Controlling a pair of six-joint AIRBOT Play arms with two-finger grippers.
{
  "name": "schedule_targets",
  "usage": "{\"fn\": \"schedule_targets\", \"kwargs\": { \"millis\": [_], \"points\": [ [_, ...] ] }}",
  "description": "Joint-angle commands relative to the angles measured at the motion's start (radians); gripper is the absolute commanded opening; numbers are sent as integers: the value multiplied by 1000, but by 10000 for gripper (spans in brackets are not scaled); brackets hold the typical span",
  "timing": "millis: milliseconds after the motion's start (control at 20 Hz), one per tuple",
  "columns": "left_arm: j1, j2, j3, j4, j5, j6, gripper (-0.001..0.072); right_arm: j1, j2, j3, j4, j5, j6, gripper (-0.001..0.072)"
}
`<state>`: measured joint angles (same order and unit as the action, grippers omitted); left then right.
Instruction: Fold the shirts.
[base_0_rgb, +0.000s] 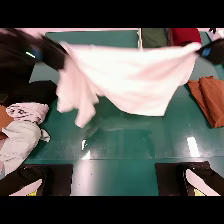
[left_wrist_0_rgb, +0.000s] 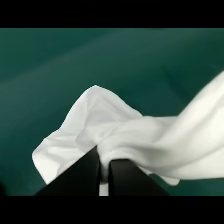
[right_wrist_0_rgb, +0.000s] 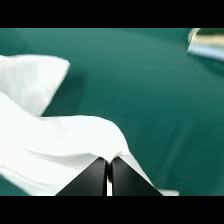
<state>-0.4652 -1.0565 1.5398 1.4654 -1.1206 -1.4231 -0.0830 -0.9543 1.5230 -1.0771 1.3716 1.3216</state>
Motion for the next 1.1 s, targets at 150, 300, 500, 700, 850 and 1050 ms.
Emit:
{"fn": "schedule_targets", "kwargs": {
  "millis": [150,300,500,700,850,1050],
  "points": [
    [-102,-138,-350,-141,-45,10,502,37,6,-313,-128,6,21,14],
    [-76,-116,-349,-118,-43,6,498,37,6,-353,-127,-10,22,14],
    [155,-45,-313,-112,38,-73,498,37,6,-353,-127,-11,22,15],
    [335,-131,-349,-200,45,-85,498,37,5,-353,-127,-37,23,15],
    [319,-275,-410,-313,60,-47,498,37,3,-353,-119,-54,34,15],
    [253,-447,-436,-433,113,-11,499,37,2,-353,-119,-59,43,15]
  ]
}}
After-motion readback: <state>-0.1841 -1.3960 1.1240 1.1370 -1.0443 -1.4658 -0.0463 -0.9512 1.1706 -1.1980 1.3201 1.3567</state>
